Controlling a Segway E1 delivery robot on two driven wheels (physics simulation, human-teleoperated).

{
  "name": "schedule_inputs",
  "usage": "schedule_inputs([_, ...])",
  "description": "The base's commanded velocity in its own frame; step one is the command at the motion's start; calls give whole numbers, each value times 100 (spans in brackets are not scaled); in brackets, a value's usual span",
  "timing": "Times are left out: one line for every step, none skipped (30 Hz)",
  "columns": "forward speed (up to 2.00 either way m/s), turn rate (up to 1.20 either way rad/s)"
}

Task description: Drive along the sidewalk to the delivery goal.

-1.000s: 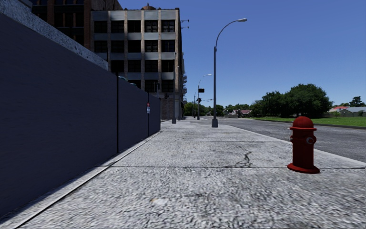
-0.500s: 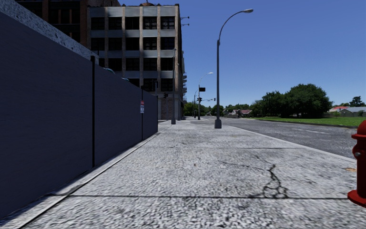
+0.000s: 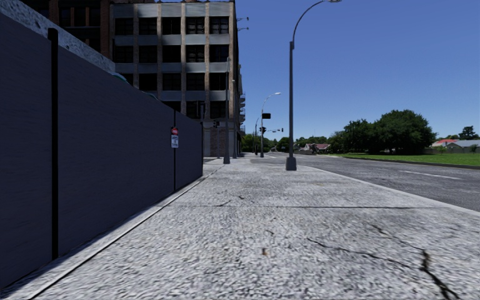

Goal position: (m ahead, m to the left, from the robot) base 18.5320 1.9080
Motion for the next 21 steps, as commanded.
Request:
schedule_inputs([200, 0])
schedule_inputs([200, 0])
schedule_inputs([200, 0])
schedule_inputs([200, 0])
schedule_inputs([200, 0])
schedule_inputs([200, 0])
schedule_inputs([200, 0])
schedule_inputs([200, 0])
schedule_inputs([200, 0])
schedule_inputs([200, 0])
schedule_inputs([200, 0])
schedule_inputs([200, 0])
schedule_inputs([200, 0])
schedule_inputs([200, 0])
schedule_inputs([200, 0])
schedule_inputs([200, 0])
schedule_inputs([200, 0])
schedule_inputs([200, 0])
schedule_inputs([200, 0])
schedule_inputs([200, 0])
schedule_inputs([200, 0])
